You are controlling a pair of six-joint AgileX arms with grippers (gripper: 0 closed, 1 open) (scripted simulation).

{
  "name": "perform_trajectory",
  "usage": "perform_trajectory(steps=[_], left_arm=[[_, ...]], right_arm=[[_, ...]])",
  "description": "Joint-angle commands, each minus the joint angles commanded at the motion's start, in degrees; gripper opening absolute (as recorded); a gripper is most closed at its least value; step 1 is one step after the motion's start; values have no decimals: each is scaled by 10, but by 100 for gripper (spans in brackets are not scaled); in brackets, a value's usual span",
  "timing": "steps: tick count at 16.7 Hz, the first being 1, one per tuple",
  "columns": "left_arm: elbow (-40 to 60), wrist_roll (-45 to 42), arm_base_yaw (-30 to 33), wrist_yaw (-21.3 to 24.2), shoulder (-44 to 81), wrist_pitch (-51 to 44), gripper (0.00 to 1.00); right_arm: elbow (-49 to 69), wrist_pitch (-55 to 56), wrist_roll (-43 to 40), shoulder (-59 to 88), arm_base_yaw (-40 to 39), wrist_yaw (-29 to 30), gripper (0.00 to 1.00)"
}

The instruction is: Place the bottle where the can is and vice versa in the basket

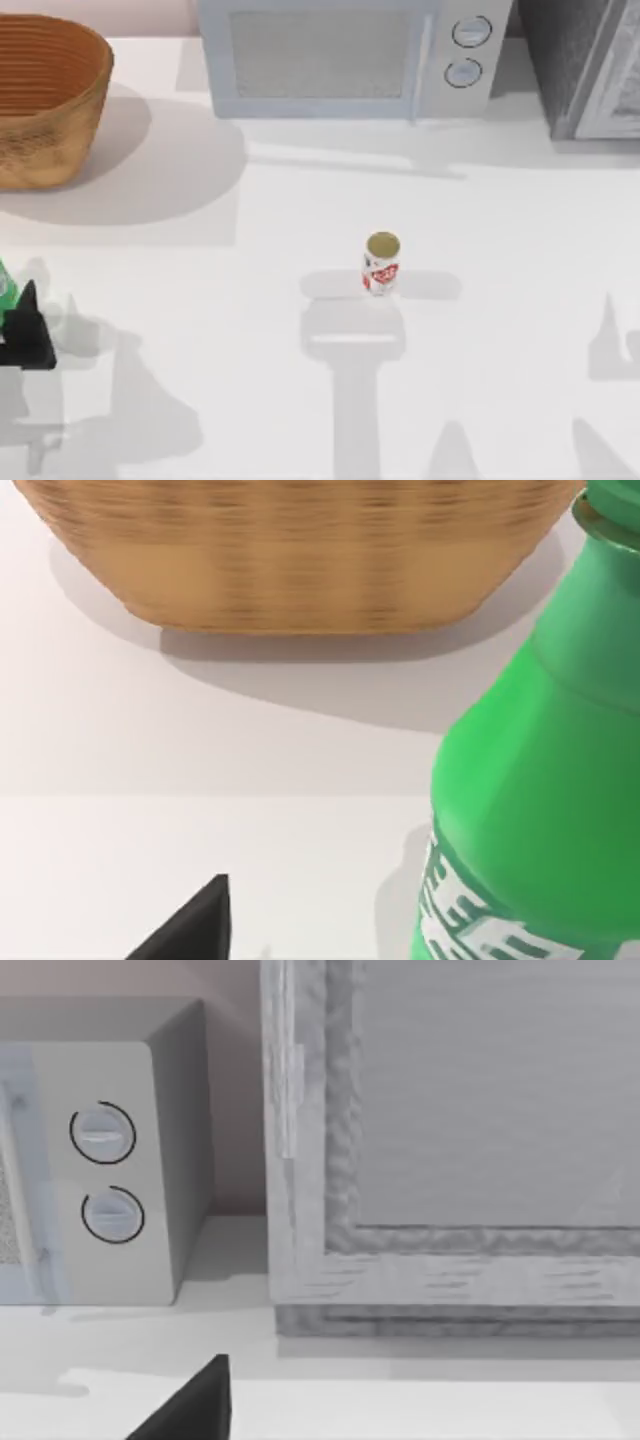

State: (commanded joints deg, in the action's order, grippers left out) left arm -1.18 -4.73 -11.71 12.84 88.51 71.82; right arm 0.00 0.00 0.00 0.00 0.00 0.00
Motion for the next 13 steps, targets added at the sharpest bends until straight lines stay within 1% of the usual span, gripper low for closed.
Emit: perform_trajectory(steps=[8,13], left_arm=[[61,8,28,-25,150,92,100],[72,10,34,-30,178,108,100]], right_arm=[[0,0,0,0,0,0,100],[0,0,0,0,0,0,100]])
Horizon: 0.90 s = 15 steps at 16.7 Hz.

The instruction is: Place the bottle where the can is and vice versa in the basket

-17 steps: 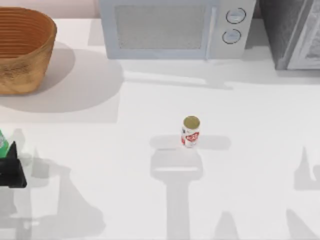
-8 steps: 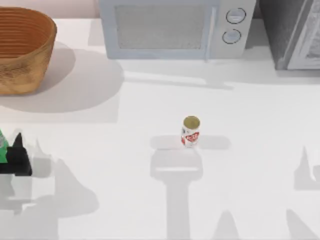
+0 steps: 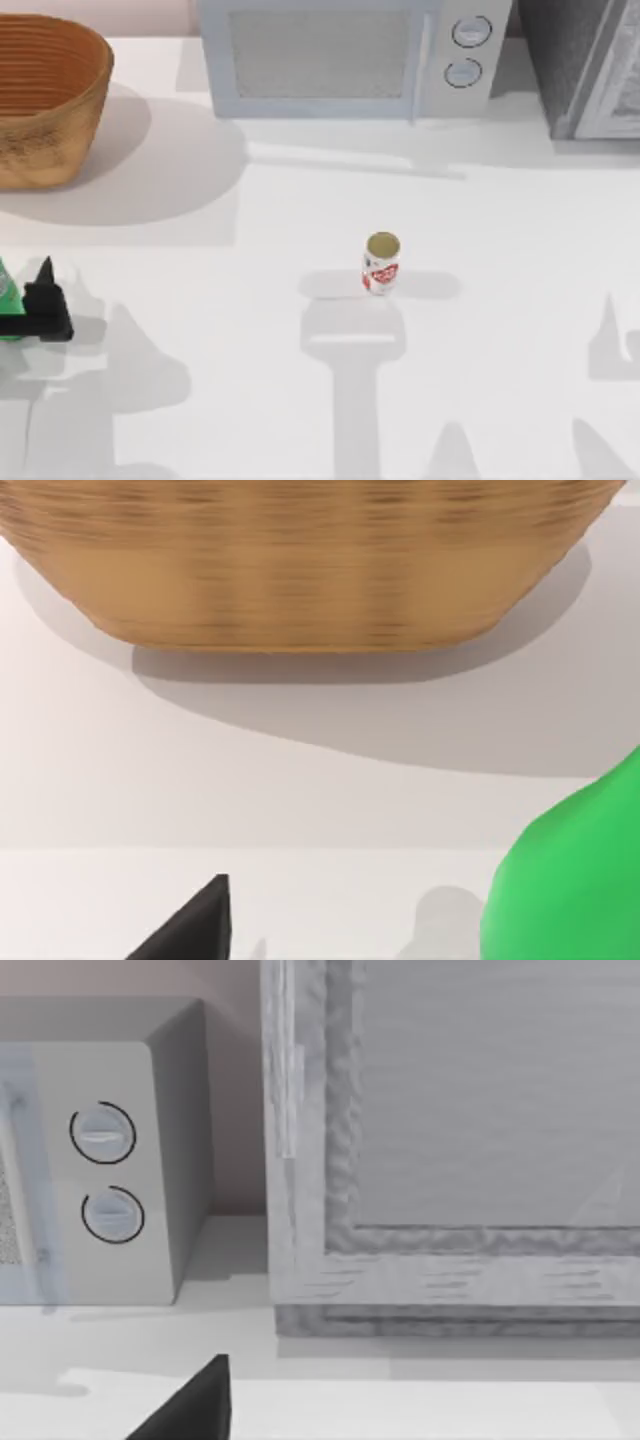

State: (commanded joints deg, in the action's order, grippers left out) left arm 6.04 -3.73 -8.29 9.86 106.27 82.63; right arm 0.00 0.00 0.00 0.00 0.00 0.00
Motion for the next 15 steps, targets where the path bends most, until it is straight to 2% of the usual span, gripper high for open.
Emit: perform_trajectory(steps=[2,15], left_arm=[[0,0,0,0,0,0,100],[0,0,0,0,0,0,2]], right_arm=[[0,0,0,0,0,0,100],[0,0,0,0,0,0,100]])
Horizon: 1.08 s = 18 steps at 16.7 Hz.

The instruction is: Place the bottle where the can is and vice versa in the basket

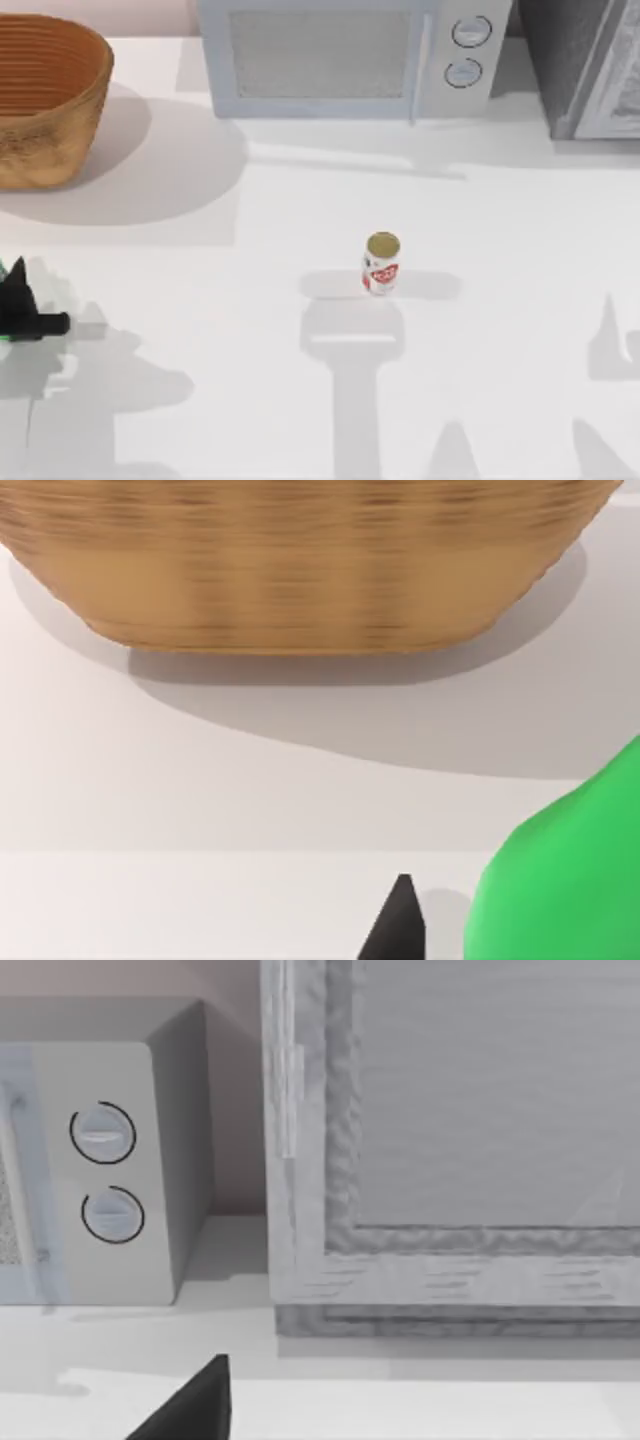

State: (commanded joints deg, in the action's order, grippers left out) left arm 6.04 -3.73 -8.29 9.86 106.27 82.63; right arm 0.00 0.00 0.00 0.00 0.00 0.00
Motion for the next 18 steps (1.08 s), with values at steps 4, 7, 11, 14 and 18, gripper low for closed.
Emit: perform_trajectory(steps=[4,7,11,14,18], left_arm=[[0,0,0,0,0,0,0],[0,0,0,0,0,0,0],[3,-2,-5,0,-5,-7,0],[39,-14,-40,1,-47,-61,0],[144,-36,-98,5,-138,-199,0]], right_arm=[[0,0,0,0,0,0,100],[0,0,0,0,0,0,100],[0,0,0,0,0,0,100],[0,0,0,0,0,0,100],[0,0,0,0,0,0,100]])
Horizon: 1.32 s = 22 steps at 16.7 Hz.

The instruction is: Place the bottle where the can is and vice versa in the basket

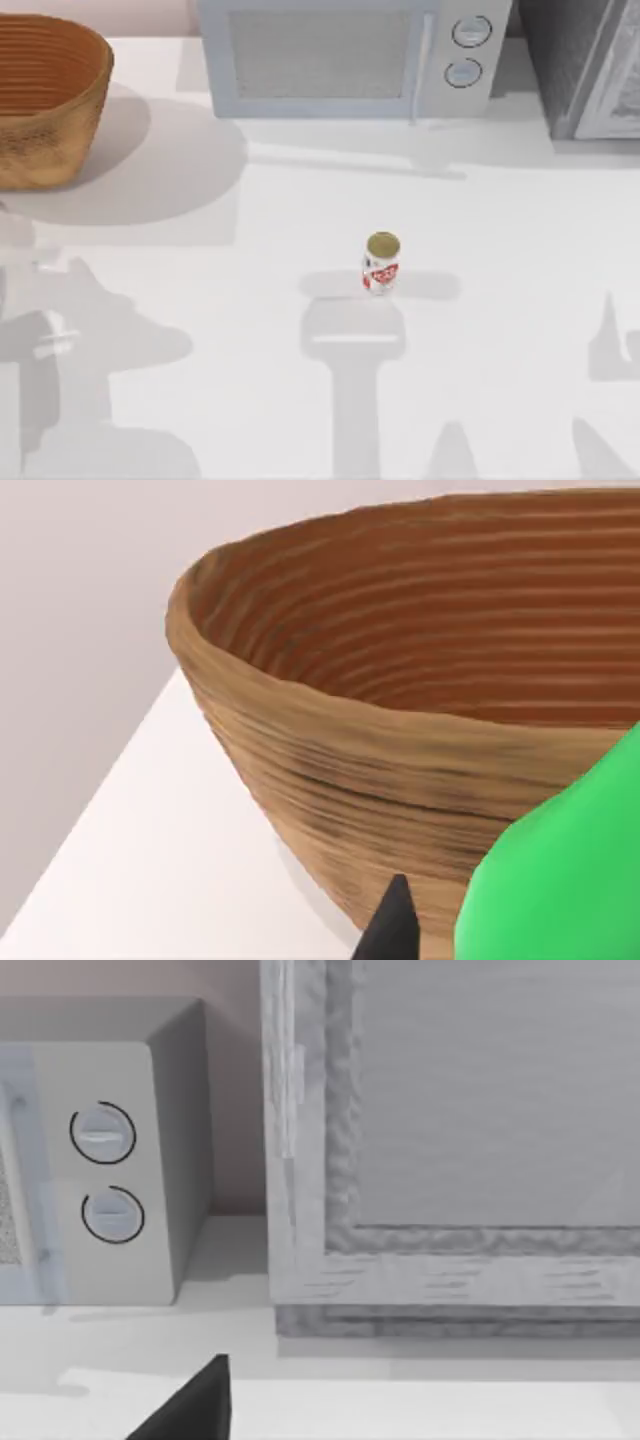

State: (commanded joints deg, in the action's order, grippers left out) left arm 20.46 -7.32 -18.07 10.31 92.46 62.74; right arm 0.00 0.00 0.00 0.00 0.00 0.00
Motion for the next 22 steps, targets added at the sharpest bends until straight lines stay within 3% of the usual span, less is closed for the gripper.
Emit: perform_trajectory(steps=[5,13,17,22], left_arm=[[183,-13,-26,7,-74,-224,0],[464,13,53,14,-43,-562,0],[526,27,78,9,-24,-633,0],[526,27,77,9,-26,-634,0]], right_arm=[[0,0,0,0,0,0,100],[0,0,0,0,0,0,100],[0,0,0,0,0,0,100],[0,0,0,0,0,0,100]])
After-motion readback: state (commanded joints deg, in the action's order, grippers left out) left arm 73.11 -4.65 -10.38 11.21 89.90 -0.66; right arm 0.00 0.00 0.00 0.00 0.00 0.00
